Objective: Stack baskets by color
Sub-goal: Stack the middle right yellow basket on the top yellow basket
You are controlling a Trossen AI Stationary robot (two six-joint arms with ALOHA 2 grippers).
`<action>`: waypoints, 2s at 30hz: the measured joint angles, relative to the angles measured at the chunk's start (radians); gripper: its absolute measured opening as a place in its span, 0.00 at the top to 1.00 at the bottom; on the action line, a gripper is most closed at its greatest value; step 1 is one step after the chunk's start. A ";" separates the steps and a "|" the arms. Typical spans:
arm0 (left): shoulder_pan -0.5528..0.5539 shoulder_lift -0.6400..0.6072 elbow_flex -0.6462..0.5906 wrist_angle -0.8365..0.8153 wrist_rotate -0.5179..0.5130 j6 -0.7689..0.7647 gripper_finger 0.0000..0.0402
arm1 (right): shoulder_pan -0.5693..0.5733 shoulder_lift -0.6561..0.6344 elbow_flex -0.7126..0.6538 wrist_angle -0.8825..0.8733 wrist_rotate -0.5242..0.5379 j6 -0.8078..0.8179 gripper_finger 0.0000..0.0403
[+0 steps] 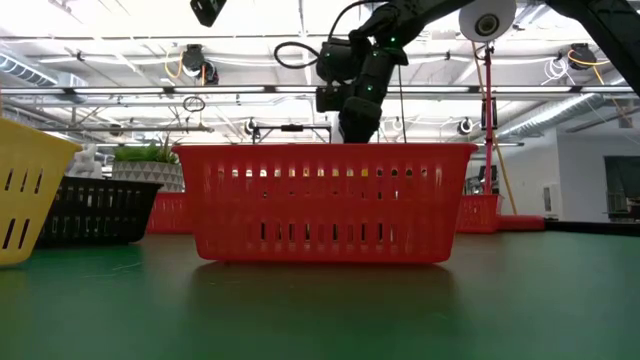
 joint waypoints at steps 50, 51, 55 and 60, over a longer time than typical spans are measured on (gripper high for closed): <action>0.000 0.000 0.000 0.001 0.000 0.001 0.91 | -0.082 -0.005 0.000 -0.006 -0.261 -0.014 0.96; 0.000 0.000 0.000 0.001 0.000 0.001 0.91 | -0.083 -0.005 0.000 -0.006 -0.260 -0.014 0.95; 0.000 0.000 0.000 0.001 0.000 0.001 0.91 | -0.082 -0.005 0.000 -0.010 -0.258 -0.013 0.90; 0.000 0.000 0.000 0.001 0.000 0.001 0.91 | -0.081 -0.004 -0.041 0.032 -0.257 -0.011 0.83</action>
